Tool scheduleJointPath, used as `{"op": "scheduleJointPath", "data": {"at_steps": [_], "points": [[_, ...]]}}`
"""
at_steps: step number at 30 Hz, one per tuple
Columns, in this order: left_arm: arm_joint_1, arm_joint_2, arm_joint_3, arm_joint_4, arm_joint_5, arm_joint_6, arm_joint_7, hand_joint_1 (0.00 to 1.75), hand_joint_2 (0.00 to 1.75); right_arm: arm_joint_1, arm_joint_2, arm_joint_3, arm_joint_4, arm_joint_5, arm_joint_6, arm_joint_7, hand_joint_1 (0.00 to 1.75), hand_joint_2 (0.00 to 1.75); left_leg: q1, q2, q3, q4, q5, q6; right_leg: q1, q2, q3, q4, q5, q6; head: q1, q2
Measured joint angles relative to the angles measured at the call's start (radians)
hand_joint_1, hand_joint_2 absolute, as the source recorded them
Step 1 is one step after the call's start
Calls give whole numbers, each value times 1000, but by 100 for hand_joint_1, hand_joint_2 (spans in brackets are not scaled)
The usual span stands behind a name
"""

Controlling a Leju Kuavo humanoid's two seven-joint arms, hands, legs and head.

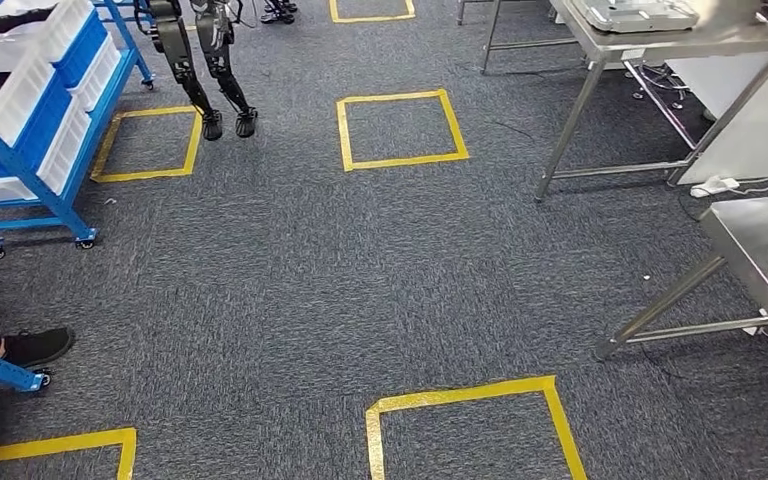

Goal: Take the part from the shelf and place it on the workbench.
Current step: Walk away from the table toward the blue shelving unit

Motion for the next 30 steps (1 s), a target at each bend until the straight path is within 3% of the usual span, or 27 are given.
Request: {"op": "scheduleJointPath", "data": {"at_steps": [1, 3, 5, 6, 8, 9, 10, 11, 12, 13, 15, 17, 19, 21, 23, 25, 26, 27, 29, 30], "points": [[-1, 0, 0, 0, 0, 1, 0, 0, 0, -1, 0, 0, 0, 0, 0, -1, 0, 0, -3, 9, 13, -27, 6, 5, 2, -8, 2, 3, -4, 7, 0, 0], [0, 0, 1, 0, -2, 3, 0, 0, 0, -5, 0, 0, 0, 1, 1, -2, 0, 0, -8, -5, 10, -31, 5, 19, 2, -21, 5, 4, -6, 18, 1, 0], [3, -1, 1, 0, -4, 5, 0, 0, 0, -9, 0, 0, 0, 2, 2, -3, 0, 0, -7, -22, 11, -37, 9, 34, -4, 4, 4, 19, -24, 30, 1, 0], [3, -1, 1, 0, -6, 7, 0, 0, 0, -10, 0, 0, 0, 2, 2, -3, 0, 0, -6, -30, 12, -41, 12, 41, -7, 30, -11, 52, -48, 33, 1, 0], [0, -2, 1, 0, -9, 8, 0, 0, 0, -7, 0, 0, 1, 3, 2, -3, 0, 0, -7, -49, 10, -44, 15, 51, -8, 79, -72, 174, -113, 32, 1, 0], [-1, -2, 1, 0, -10, 9, 0, 0, 0, -5, 0, 0, 1, 3, 2, -3, 0, 0, -10, -60, 9, -44, 16, 53, -8, 87, -108, 242, -138, 30, 1, 0], [-2, -2, 1, 0, -10, 9, 0, 0, 0, -4, 0, 0, 1, 4, 2, -3, 0, 0, -13, -73, 9, -43, 16, 55, -7, 90, -135, 287, -144, 27, 1, 0], [-2, -2, 1, 0, -11, 10, 0, 0, 0, -3, 0, 0, 1, 4, 2, -3, 0, 0, -15, -88, 11, -43, 15, 56, -5, 92, -145, 297, -130, 23, 1, 0], [-2, -2, 1, 0, -12, 10, 0, 0, 0, -2, 0, 0, 2, 4, 2, -3, 0, 0, -17, -102, 13, -43, 15, 56, -2, 95, -137, 267, -96, 16, 1, 0], [-2, -2, 1, 0, -12, 10, 0, 0, 0, -2, 0, 0, 2, 5, 2, -3, 0, 0, -18, -117, 15, -42, 15, 56, 3, 107, -114, 203, -50, 7, 1, 0], [-3, -7, 1, 0, -13, 9, 0, 0, 0, 1, -2, 0, 2, 6, 2, -3, 0, 0, -17, -141, 15, -41, 14, 53, 10, 159, -64, 75, 15, -13, 1, 0], [-3, -11, 1, 1, -14, 9, 0, 0, 0, 1, -5, 0, 2, 6, 2, -3, 0, 0, -11, -164, 6, -42, 18, 44, 15, 188, -47, 22, 28, -25, 3, 0], [-1, -11, 1, 1, -14, 10, 0, 0, 0, -2, -5, 0, 2, 6, 2, -3, 0, 0, -7, -179, 1, -45, 22, 34, 14, 167, -40, 4, 33, -27, 4, 0], [0, -11, 1, 1, -14, 10, 0, 0, 0, -1, -4, 0, 2, 7, 3, -3, 0, 0, -11, -140, -12, -16, 2, 27, 8, 139, -21, -26, 43, -29, 4, 0], [-1, -10, 1, 1, -15, 10, 1, 0, 0, 2, -4, 0, 2, 7, 4, -3, 0, 0, -12, -84, -64, 88, -54, 21, 7, 105, -7, -45, 47, -31, 4, 0], [-3, -10, 1, 1, -18, 10, 1, 0, 0, 4, -3, 0, 2, 8, 5, -3, 0, 0, -5, -66, -127, 206, -98, 11, 7, 72, -5, -45, 43, -30, 4, 0], [-3, -10, 1, 1, -19, 10, 1, 0, 0, 3, -3, 0, 2, 9, 5, -4, 0, 0, -1, -62, -138, 227, -96, 5, 5, 57, -4, -42, 39, -27, 4, 0], [-2, -9, 1, 0, -20, 10, 1, 0, 0, 2, -3, 0, 2, 10, 5, -4, 0, 0, 5, -57, -127, 205, -73, -2, 2, 44, -3, -39, 34, -22, 4, 0], [0, -8, 1, 0, -21, 10, 1, 0, 0, 2, -3, 0, 2, 11, 6, -5, 0, 0, 14, -24, -62, 77, -10, -17, -4, 22, 0, -23, 19, -6, 4, 0], [-1, -8, 1, 1, -21, 10, 1, 0, 0, 2, -3, 0, 2, 11, 6, -6, 0, 0, 16, -10, -32, 20, 11, -19, -4, 13, -1, -11, 9, 4, 4, 0]]}}
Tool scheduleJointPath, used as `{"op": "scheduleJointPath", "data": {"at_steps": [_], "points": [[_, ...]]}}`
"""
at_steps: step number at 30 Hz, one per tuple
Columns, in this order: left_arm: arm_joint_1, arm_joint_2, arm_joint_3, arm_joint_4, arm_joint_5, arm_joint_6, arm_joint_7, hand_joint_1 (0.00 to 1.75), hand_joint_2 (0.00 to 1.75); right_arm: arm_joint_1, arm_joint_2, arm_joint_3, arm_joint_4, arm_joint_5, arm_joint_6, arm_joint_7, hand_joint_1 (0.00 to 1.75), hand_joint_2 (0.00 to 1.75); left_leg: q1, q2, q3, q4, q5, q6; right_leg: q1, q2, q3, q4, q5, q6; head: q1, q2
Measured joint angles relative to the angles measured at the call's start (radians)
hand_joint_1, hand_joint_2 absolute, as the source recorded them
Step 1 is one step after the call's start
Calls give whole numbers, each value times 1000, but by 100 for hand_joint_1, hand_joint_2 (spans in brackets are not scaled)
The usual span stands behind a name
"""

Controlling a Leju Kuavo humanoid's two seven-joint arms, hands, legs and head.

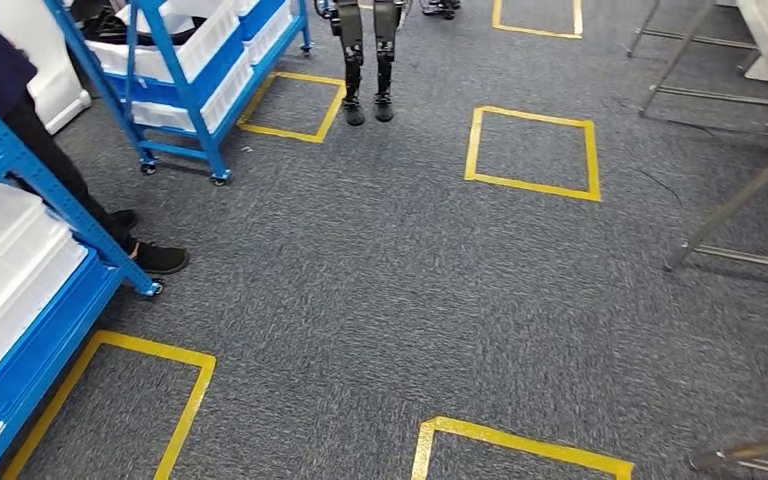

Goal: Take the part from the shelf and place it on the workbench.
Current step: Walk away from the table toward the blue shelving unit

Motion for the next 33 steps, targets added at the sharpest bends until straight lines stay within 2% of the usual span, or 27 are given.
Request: {"op": "scheduleJointPath", "data": {"at_steps": [1, 2, 4, 6, 8, 9, 10, 11, 12, 13, 14, 15, 16, 17, 18, 19, 20, 22, 24, 25, 26, 27, 28, 29, 31, 32, 33], "points": [[-1, -1, 0, 0, 0, 0, 0, 0, 0, 0, 0, 0, 0, 1, 0, -1, 0, 0, -1, 10, 18, -34, 8, 3, 1, -8, -1, 10, -8, 8, 1, 0], [-1, -2, 0, 0, -1, 0, 0, 0, 0, -1, -1, 0, 0, 1, 0, -2, 0, 0, -5, 12, 23, -44, 5, 10, 2, -14, 0, 16, -14, 14, 2, 0], [0, -2, 0, 0, -2, 0, 0, 0, 0, -7, -1, 0, 0, 2, 0, -4, 0, 0, -11, -7, 21, -40, 4, 30, -2, -24, 4, 17, -18, 22, 4, 0], [0, -1, 0, 0, -3, 1, 1, 0, 0, -10, 0, 0, 0, 4, 0, -6, 0, 0, -13, -23, 21, -43, 6, 44, -8, 0, -3, 42, -43, 27, 5, 0], [-1, 0, 0, 0, -3, 3, 1, 0, 0, -9, 1, 0, 0, 5, 0, -6, 0, 0, -16, -40, 20, -44, 7, 55, -9, 49, -54, 152, -108, 25, 5, 0], [-2, 0, 0, 0, -3, 4, 1, 0, 0, -9, 2, 0, 1, 5, 0, -6, 0, 0, -19, -49, 20, -44, 7, 58, -7, 64, -93, 227, -140, 22, 4, 0], [-3, 0, 0, 0, -3, 4, 1, 0, 0, -8, 2, 0, 1, 5, 0, -6, 0, 0, -24, -61, 21, -44, 6, 61, -3, 72, -130, 292, -159, 16, 4, 0], [-3, 0, 0, 0, -3, 4, 1, 0, 0, -7, 2, 0, 2, 6, 0, -6, 0, 0, -28, -74, 22, -44, 5, 63, 2, 76, -153, 326, -156, 9, 4, 0], [-3, 0, 0, 0, -3, 4, 1, 0, 0, -6, 2, 0, 2, 6, 0, -5, 0, 0, -32, -88, 25, -44, 4, 64, 9, 80, -157, 318, -132, -1, 4, 0], [-3, 0, 0, 0, -3, 4, 1, 0, 0, -6, 2, 0, 2, 6, 0, -5, 0, 0, -34, -102, 29, -44, 4, 65, 17, 88, -144, 271, -91, -13, 4, 0], [-3, -1, 0, 0, -3, 4, 1, 0, 0, -5, 2, 0, 2, 6, 0, -5, 0, 0, -35, -116, 31, -44, 3, 66, 27, 106, -117, 198, -44, -25, 4, 0], [-3, -3, 0, 0, -3, 3, 1, 0, 0, -4, 0, 0, 2, 6, 0, -5, 0, 0, -36, -128, 33, -45, 3, 66, 34, 132, -91, 130, -9, -37, 4, 0], [-4, -5, 0, 0, -4, 3, 1, 0, 0, -3, -1, 0, 2, 6, 0, -5, 0, 0, -35, -140, 32, -45, 3, 65, 39, 152, -71, 78, 13, -45, 4, 0], [-4, -7, 0, 0, -4, 3, 1, 0, 0, -3, -2, 0, 2, 6, 0, -5, 0, 0, -33, -151, 30, -46, 4, 63, 42, 166, -60, 50, 21, -50, 4, 0], [-3, -8, 0, 0, -5, 3, 2, 0, 0, -4, -3, 0, 2, 6, 0, -5, 0, 0, -32, -162, 28, -48, 5, 59, 42, 166, -57, 42, 20, -52, 5, 0], [-2, -8, 0, 0, -7, 3, 2, 0, 0, -6, -3, 0, 2, 6, 0, -5, 0, 0, -31, -174, 26, -51, 8, 54, 42, 154, -54, 34, 23, -52, 5, 0], [0, -7, 0, 0, -8, 4, 4, 0, 0, -8, -2, 0, 2, 6, 1, -5, 0, 0, -33, -171, 25, -51, 6, 51, 39, 141, -48, 24, 26, -52, 4, 0], [-1, -6, 0, 0, -10, 6, 7, 0, 0, -7, 1, 0, 2, 7, 4, -4, 0, 0, -40, -129, 7, -9, -25, 43, 30, 111, -34, -2, 36, -52, 4, 0], [-4, -5, 0, 0, -11, 7, 10, 0, 0, -3, 2, 0, 2, 9, 9, -5, 0, 0, -39, -74, -43, 103, -90, 36, 28, 81, -28, -11, 38, -53, 3, 0], [-5, -5, 0, 0, -12, 8, 11, 0, 0, -1, 3, 0, 2, 10, 11, -5, 0, 0, -36, -62, -70, 162, -114, 31, 28, 65, -28, -10, 36, -52, 3, 0], [-5, -5, 0, 0, -13, 9, 12, 0, 0, -1, 4, 0, 2, 11, 12, -5, 0, 0, -33, -56, -87, 199, -124, 26, 28, 51, -28, -8, 34, -51, 3, 0], [-4, -4, 0, 0, -14, 11, 13, 0, 0, -2, 5, 0, 2, 12, 12, -5, 0, 0, -30, -51, -86, 201, -114, 22, 27, 37, -28, -5, 30, -49, 3, 0], [-3, -3, 0, 0, -15, 12, 14, 0, 0, -2, 7, 0, 2, 13, 12, -5, 0, 0, -27, -45, -64, 162, -87, 18, 25, 24, -28, 0, 26, -46, 3, 0], [-2, -2, 0, 0, -16, 14, 15, 0, 0, -3, 8, 0, 2, 14, 12, -5, 0, 0, -26, -34, -26, 94, -52, 15, 22, 12, -27, 6, 21, -42, 3, 0], [-3, -1, 0, 0, -17, 15, 16, 0, 0, -5, 11, 0, 2, 14, 12, -6, 0, 0, -29, -2, 39, -28, -8, 20, 20, -9, -24, 16, 11, -32, 2, 0], [-4, 0, 0, 0, -17, 16, 16, 0, 0, -6, 12, 0, 2, 15, 12, -6, 0, 0, -33, 9, 53, -57, -2, 27, 20, -17, -23, 20, 7, -26, 1, 0], [-4, 0, 0, 0, -17, 16, 16, 0, 0, -7, 13, 0, 2, 15, 12, -6, 0, 0, -36, 13, 54, -63, -5, 35, 20, -24, -20, 21, 4, -20, 0, 0]]}}
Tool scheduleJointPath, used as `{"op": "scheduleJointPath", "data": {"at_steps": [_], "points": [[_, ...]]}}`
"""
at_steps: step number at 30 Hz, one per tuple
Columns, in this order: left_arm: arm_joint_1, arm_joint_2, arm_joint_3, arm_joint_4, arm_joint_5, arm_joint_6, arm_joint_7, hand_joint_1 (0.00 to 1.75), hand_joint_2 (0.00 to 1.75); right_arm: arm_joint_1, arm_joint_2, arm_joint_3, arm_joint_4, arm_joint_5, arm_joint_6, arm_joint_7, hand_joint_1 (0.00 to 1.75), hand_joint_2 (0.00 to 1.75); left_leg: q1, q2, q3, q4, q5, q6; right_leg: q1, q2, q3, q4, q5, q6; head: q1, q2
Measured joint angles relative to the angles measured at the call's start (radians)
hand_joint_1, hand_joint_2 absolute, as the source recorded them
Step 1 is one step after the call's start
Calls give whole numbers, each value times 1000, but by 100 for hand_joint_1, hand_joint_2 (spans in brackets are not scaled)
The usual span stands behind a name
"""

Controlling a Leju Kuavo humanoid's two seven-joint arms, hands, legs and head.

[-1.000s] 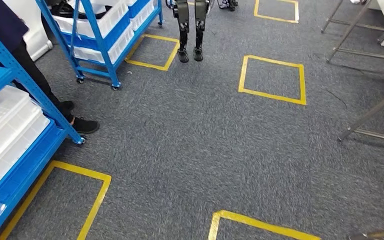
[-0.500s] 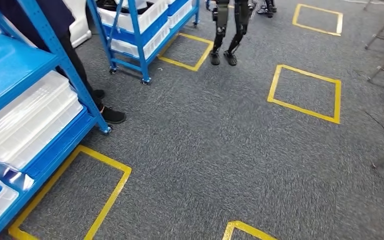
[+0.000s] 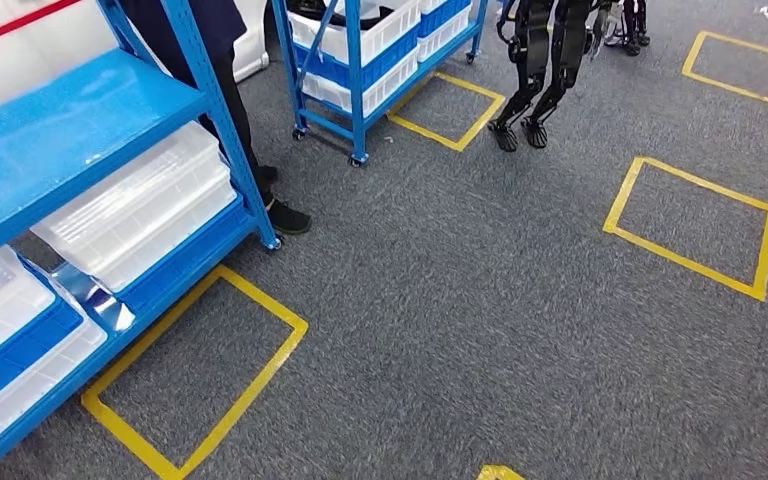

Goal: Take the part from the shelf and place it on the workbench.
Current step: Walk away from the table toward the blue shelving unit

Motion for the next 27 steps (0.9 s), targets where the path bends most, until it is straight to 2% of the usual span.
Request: {"op": "scheduleJointPath", "data": {"at_steps": [1, 2, 3, 4, 6, 7, 8, 9, 10, 11, 13, 14, 15, 17, 18, 19, 21, 22, 23, 24, 25, 26, 27], "points": [[1, 0, 0, 0, 0, 0, 0, 0, 0, -2, 1, 0, 0, 0, 0, 0, 0, 0, -1, -4, -1, -4, 3, 7, 2, -8, 2, 1, -3, 6, -1, 0], [1, 0, 0, 0, 0, 0, 0, 0, 0, -4, 1, 0, 0, 0, 0, 0, 0, 0, 1, -15, -1, -4, 4, 15, 0, -5, 4, 3, -6, 12, -1, 0], [1, 0, 0, 0, 0, 0, 0, 0, 0, -5, 2, 0, 0, 0, 0, 0, 0, 0, 3, -24, 0, -7, 8, 21, -1, 11, 3, 13, -17, 19, -1, 0], [2, 0, 0, 0, 0, 0, 0, 0, 0, -5, 2, 0, 0, 0, 0, 0, 0, 0, 6, -33, 0, -10, 12, 28, -4, 37, -8, 41, -39, 25, -1, 0], [0, 0, 0, 0, 0, 0, 1, 0, 0, -2, 2, 0, 0, 0, 0, 0, 0, 0, 7, -51, -4, -11, 18, 36, -9, 89, -59, 156, -110, 31, -1, 0], [-1, 0, 0, 0, -1, 0, 1, 0, 0, -1, 2, 0, 0, 0, 0, 0, 0, 0, 7, -62, -6, -10, 19, 37, -10, 98, -92, 225, -141, 32, -1, 0], [-1, 0, 0, 0, -1, 1, 1, 0, 0, 0, 2, 0, 0, 0, -1, 0, 0, 0, 6, -73, -8, -9, 20, 38, -11, 101, -115, 274, -155, 33, -1, 0], [-1, 0, 0, 0, -1, 1, 1, 0, 0, 1, 2, 0, 0, 1, -1, 0, 0, 0, 6, -86, -9, -8, 20, 38, -12, 102, -123, 288, -147, 33, -1, 0], [-1, 0, 0, 0, -2, 1, 1, 0, 0, 2, 2, 0, 0, 1, -1, -1, 0, 0, 7, -100, -8, -6, 20, 38, -14, 105, -110, 259, -118, 32, -1, 0], [-1, 0, 0, 0, -2, 1, 1, 0, 0, 2, 2, 0, 0, 1, -1, -1, 0, 0, 7, -114, -6, -5, 20, 36, -16, 115, -82, 197, -76, 30, -1, 0], [-2, -1, 0, 0, -2, 1, 2, 0, 0, 4, 2, 0, 0, 1, -1, -2, 0, 0, 7, -140, -8, 1, 19, 28, -22, 161, -25, 68, -17, 26, -1, 0], [-3, -1, 0, 0, -2, 1, 2, 0, 0, 4, 3, 0, 0, 1, -1, -2, 0, 0, 7, -151, -12, 3, 20, 21, -22, 179, -12, 33, -6, 25, -1, 0], [-3, -1, 0, 0, -3, 1, 2, 0, 0, 4, 4, 0, 0, 1, -1, -2, 0, 0, 7, -161, -16, 3, 22, 14, -20, 186, -9, 22, -7, 22, -1, 0], [0, -1, 0, 0, -3, 1, 3, 0, 0, 2, 6, 0, 0, 1, -1, -2, 0, 0, 9, -176, -23, 2, 26, 0, -18, 163, -9, 17, -2, 13, -1, 0], [1, -1, 0, 0, -4, 1, 4, 0, 0, 1, 6, 0, 0, 2, -2, -2, 0, 0, 9, -163, -27, 8, 20, -5, -19, 151, -8, 13, 1, 5, -1, 0], [2, 0, 0, 0, -4, 1, 5, 0, 0, 1, 7, 0, 0, 2, -2, -2, 0, 0, 8, -140, -38, 30, 3, -10, -19, 137, -8, 8, 5, -4, -2, 0], [0, -1, 0, 0, -4, 1, 5, 0, 0, 4, 8, 0, 0, 2, -2, -2, 0, 0, 8, -84, -85, 135, -63, -16, -16, 108, -11, 4, 8, -16, -2, 0], [-2, -1, 0, 0, -4, 1, 5, 0, 0, 5, 9, 0, 0, 3, -2, -2, 0, 0, 8, -72, -116, 206, -99, -19, -13, 92, -14, 5, 7, -19, -3, 0], [-2, -1, 0, 0, -4, 1, 5, 0, 0, 7, 9, 0, 0, 3, -2, -2, 0, 0, 9, -67, -139, 263, -122, -22, -10, 77, -17, 7, 7, -20, -3, 0], [-1, -1, 0, 0, -5, 1, 5, 0, 0, 7, 9, 0, 0, 3, -1, -2, 0, 0, 9, -65, -146, 289, -127, -23, -7, 61, -19, 9, 6, -21, -3, 0], [0, -1, 0, 0, -5, 1, 5, 0, 0, 7, 9, 0, 0, 3, -1, -2, 0, 0, 9, -61, -131, 273, -112, -22, -6, 47, -20, 11, 5, -22, -3, 0], [1, 0, 0, 0, -5, 1, 5, 0, 0, 6, 10, 0, 0, 3, -1, -2, 0, 0, 8, -53, -95, 216, -82, -19, -4, 35, -20, 13, 4, -21, -3, 0], [2, 0, 0, 0, -5, 1, 5, 0, 0, 5, 10, 0, 0, 3, -1, -3, 0, 0, 5, -33, -50, 137, -53, -14, -3, 24, -18, 15, 2, -21, -3, 0]]}}
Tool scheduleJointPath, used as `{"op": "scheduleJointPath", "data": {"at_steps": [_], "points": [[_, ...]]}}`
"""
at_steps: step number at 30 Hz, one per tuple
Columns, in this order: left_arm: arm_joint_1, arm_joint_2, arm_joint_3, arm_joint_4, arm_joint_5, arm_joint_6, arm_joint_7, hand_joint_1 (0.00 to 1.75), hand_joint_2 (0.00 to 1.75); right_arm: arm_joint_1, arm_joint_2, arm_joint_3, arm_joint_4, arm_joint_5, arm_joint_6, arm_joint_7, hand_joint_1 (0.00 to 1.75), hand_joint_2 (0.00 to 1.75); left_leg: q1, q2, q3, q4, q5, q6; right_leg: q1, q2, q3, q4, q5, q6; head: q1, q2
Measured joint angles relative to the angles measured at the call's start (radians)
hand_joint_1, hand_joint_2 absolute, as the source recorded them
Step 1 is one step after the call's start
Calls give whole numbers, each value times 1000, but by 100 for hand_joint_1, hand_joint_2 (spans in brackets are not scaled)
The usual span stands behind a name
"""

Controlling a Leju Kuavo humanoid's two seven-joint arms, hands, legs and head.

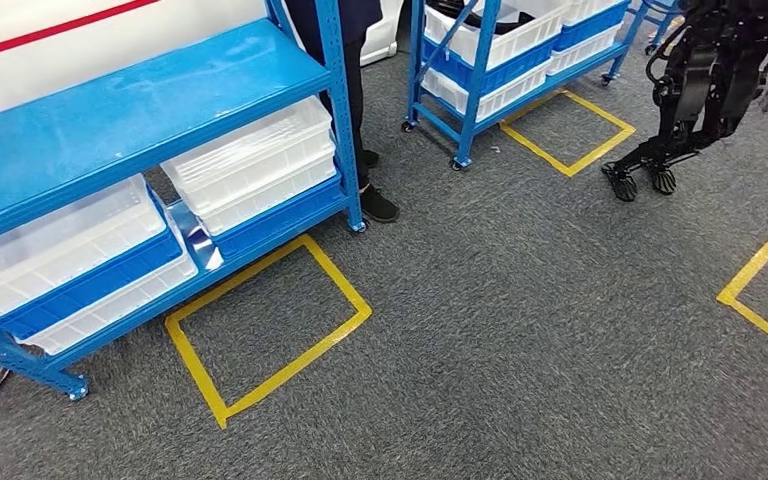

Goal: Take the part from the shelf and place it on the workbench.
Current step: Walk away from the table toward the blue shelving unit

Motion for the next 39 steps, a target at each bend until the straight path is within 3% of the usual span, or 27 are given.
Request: {"op": "scheduleJointPath", "data": {"at_steps": [2, 3, 5, 6, 8, 10, 11, 12, 13, 14, 16, 17, 19, 21, 23, 25, 26, 27, 28, 29, 31, 33, 34, 36, 38, 39], "points": [[-3, 2, 0, 0, 0, 0, 0, 0, 0, -1, 2, 0, 0, 0, 0, 0, 0, 0, -6, 35, 61, -115, 33, 13, 5, -20, 3, 2, -3, 6, 0, 0], [-4, 2, 0, 0, 0, 0, -1, 0, 0, -2, 2, 0, 0, 0, 0, 0, 0, 0, -10, 43, 71, -137, 36, 18, 6, -29, 5, 2, -4, 10, 0, 0], [-2, 2, 0, 0, 0, -1, -1, 0, 0, -6, 3, 0, 0, 0, 1, 0, 0, 0, -10, 25, 70, -144, 41, 27, 7, -45, 10, -1, -3, 19, 0, 0], [0, 2, 0, 0, 0, -1, -1, 0, 0, -8, 3, 0, 0, 0, 1, 1, 0, 0, -7, 16, 73, -152, 47, 31, 6, -41, 12, 1, -7, 24, 1, 0], [1, 1, 0, 0, 0, -3, -2, 0, 0, -8, 3, 0, 0, 2, 1, 2, 0, 0, 1, -3, 78, -168, 61, 42, 2, 8, -6, 51, -46, 35, 1, 0], [-1, 1, 0, 0, 0, -3, -2, 0, 0, -5, 3, 0, 0, 3, 1, 3, 0, 0, 4, -23, 73, -171, 68, 47, -7, 66, -64, 175, -117, 43, 2, 0], [-2, 1, 0, 0, 0, -4, -2, 0, 0, -4, 3, 0, 0, 4, 1, 3, 0, 0, 4, -35, 70, -170, 70, 47, -10, 76, -92, 234, -141, 46, 2, 0], [-2, 1, 0, 0, 0, -4, -3, 0, 0, -3, 2, -1, 0, 4, 0, 3, 0, 0, 5, -47, 67, -167, 70, 46, -14, 79, -107, 267, -146, 50, 2, 0], [-2, 1, 0, 0, 0, -4, -2, 0, 0, -3, 2, -1, 0, 4, 0, 3, 0, 0, 7, -61, 66, -164, 70, 44, -18, 81, -103, 261, -128, 53, 2, 0], [-1, 1, 0, 0, 0, -4, -2, 0, 0, -2, 2, -1, 0, 4, 0, 3, 0, 0, 9, -76, 65, -158, 69, 40, -22, 85, -81, 217, -94, 57, 2, 0], [-1, 0, 0, 0, 0, -6, -3, 0, 0, 0, 2, -1, 0, 5, 0, 3, 0, 0, 14, -102, 60, -142, 61, 26, -31, 121, -18, 86, -32, 63, 2, 0], [-2, 0, 1, 0, 0, -6, -3, 0, 0, 1, 2, -1, 1, 7, 0, 4, 0, 0, 14, -113, 55, -134, 58, 17, -32, 138, 1, 43, -19, 61, 2, 0], [-2, 1, 2, 0, 0, -7, -3, 0, 0, 0, 1, -1, 1, 12, 0, 4, 0, 0, 15, -130, 44, -127, 58, 2, -28, 150, 7, 26, -20, 51, 2, 0], [1, 0, 4, 0, 0, -9, -3, 0, 0, -3, 0, -1, 0, 15, 0, 4, 0, 0, 19, -139, 37, -126, 60, -9, -26, 126, 5, 24, -15, 34, 2, 0], [2, -1, 6, 0, -1, -12, -3, 0, 0, -2, -1, -2, 0, 17, 0, 4, 0, 0, 18, -102, 15, -83, 31, -15, -25, 101, 4, 17, -10, 18, 2, 0], [-1, -1, 7, 0, -1, -13, -3, 0, 0, 1, -2, -2, 0, 18, 0, 4, 0, 0, 15, -49, -44, 41, -37, -17, -18, 73, 0, 16, -9, 9, 1, 0], [-3, -1, 7, 0, -1, -13, -3, 0, 0, 2, -2, -2, 0, 18, 0, 4, 0, 0, 15, -37, -75, 110, -66, -18, -14, 58, -2, 16, -10, 7, 1, 0], [-3, -1, 9, 0, -1, -13, -4, 0, 0, 3, -2, -3, 0, 18, 0, 4, 0, 0, 14, -32, -95, 156, -80, -16, -10, 43, -2, 16, -10, 5, 1, 0], [-2, -1, 10, 0, -1, -13, -4, 0, 0, 3, -2, -3, 0, 18, 0, 4, 0, 0, 13, -29, -94, 162, -72, -13, -6, 29, -2, 16, -11, 4, 1, 0], [0, -1, 10, 0, -1, -13, -4, 0, 0, 3, -2, -3, 0, 18, 0, 4, 0, 0, 10, -26, -72, 126, -47, -7, -3, 16, 0, 16, -12, 2, 1, 0], [1, 0, 11, 0, -1, -13, -4, 0, 0, 1, -1, -3, 0, 18, 0, 4, 0, 0, -1, 6, 6, -15, 14, 15, 3, -7, 7, 16, -16, 0, 1, 0], [0, 2, 12, 0, -1, -13, -4, 0, 0, 0, 0, -3, 1, 18, 0, 4, 0, 0, -11, 46, 52, -105, 36, 34, 9, -24, 11, 15, -18, 2, 2, 0], [-1, 4, 12, 0, -1, -13, -4, 0, 0, 0, 0, -3, 1, 18, 0, 4, 0, 0, -13, 57, 56, -114, 32, 38, 10, -28, 11, 14, -19, 3, 2, 0], [-2, 4, 12, 0, -1, -13, -4, 0, 0, 0, 0, -3, 1, 18, 0, 4, 0, 0, -13, 57, 55, -115, 34, 39, 11, -30, 11, 15, -20, 4, 2, 0], [-3, 3, 13, 0, -2, -13, -4, 0, 0, -1, 0, -4, 0, 18, 0, 5, 0, 0, -17, 48, 54, -120, 39, 41, 7, -38, 12, 14, -19, 8, 2, 0], [-2, 3, 13, 0, -2, -14, -3, 0, 0, -3, -1, -4, 0, 19, 0, 7, 0, 0, -15, 34, 58, -133, 49, 45, 4, -26, 13, 19, -25, 16, 2, 0]]}}
